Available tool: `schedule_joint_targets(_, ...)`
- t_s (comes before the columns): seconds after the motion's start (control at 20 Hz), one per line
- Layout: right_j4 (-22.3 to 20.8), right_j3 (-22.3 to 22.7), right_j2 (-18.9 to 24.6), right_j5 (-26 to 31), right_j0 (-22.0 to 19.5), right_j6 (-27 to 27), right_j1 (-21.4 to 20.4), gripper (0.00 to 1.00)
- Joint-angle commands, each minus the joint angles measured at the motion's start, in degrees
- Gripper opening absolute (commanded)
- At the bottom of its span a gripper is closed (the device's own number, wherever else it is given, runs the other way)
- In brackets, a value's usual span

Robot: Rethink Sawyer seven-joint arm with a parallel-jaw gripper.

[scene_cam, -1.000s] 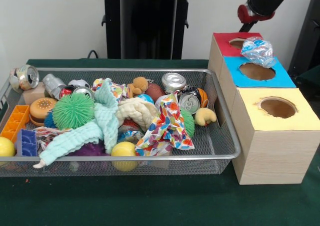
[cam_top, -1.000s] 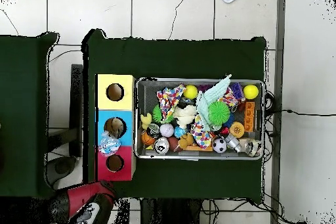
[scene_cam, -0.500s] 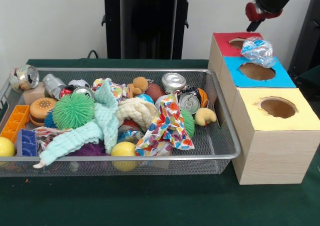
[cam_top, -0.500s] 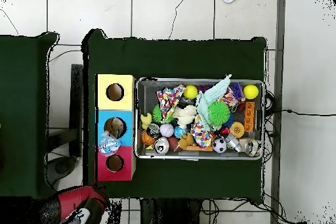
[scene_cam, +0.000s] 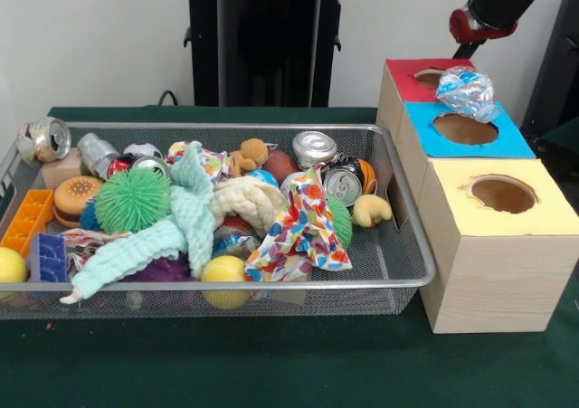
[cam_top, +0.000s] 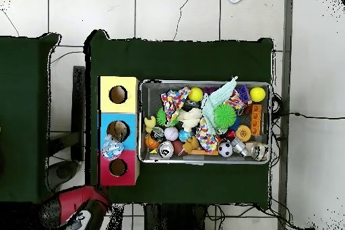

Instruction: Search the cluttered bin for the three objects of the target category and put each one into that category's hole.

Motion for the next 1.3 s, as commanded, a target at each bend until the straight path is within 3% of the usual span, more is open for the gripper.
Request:
schedule_joint_targets(0.05,2.7,-9.7,-1.5,9.9,-2.2,15.0,-1.4,0.00)
schedule_joint_targets(0.5,3.1,-12.0,-3.0,13.7,-1.7,16.7,-3.0,0.00)
schedule_joint_targets(0.8,2.4,-11.0,-4.0,20.3,-1.5,16.4,-8.0,0.00)
schedule_joint_targets(1.3,-0.1,-12.3,-6.0,18.9,-2.9,13.8,-7.3,0.00)
